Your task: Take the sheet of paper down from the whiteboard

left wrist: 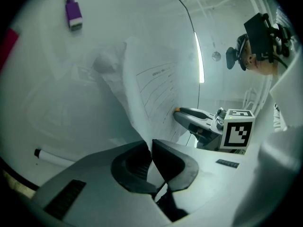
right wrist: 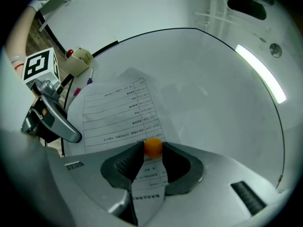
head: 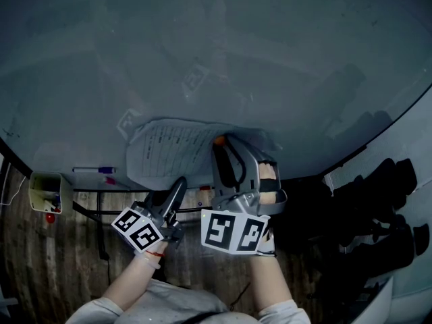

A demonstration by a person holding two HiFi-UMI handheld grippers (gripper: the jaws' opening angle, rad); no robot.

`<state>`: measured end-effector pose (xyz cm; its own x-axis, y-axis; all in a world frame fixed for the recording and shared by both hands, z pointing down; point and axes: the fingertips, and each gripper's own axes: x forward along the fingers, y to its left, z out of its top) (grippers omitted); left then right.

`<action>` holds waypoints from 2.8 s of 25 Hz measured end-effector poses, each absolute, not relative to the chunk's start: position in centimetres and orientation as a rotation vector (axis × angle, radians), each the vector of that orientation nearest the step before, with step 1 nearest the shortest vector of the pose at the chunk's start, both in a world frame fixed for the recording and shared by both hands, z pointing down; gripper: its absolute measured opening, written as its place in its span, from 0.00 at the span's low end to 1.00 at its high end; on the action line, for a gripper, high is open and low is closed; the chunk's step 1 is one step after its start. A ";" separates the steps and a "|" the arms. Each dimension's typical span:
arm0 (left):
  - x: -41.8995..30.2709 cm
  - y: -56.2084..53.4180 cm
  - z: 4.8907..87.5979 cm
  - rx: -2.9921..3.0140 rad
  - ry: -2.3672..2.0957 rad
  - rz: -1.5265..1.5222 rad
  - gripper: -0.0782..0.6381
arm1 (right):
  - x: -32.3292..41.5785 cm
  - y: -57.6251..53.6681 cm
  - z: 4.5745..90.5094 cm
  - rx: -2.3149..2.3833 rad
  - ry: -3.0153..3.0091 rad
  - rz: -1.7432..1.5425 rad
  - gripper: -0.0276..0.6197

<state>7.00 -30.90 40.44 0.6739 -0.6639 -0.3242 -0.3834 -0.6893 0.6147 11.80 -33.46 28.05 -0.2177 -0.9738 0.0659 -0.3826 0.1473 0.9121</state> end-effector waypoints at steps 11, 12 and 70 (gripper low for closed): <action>6.5 -30.3 41.5 2.358 -0.807 -0.724 0.13 | 11.8 -33.5 28.0 1.314 -1.738 -1.024 0.25; 6.5 -30.2 41.6 2.354 -0.806 -0.724 0.13 | 11.8 -33.5 28.0 1.315 -1.741 -1.022 0.25; 4.4 -28.3 45.5 2.192 -0.839 -0.712 0.13 | 13.8 -31.2 28.4 1.411 -1.810 -0.974 0.16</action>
<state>4.39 -28.31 45.54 0.6433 -0.7263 -0.2421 -0.3571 -0.5644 0.7443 13.78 -31.18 28.36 -0.2213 -0.9743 0.0411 -0.5020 0.1500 0.8517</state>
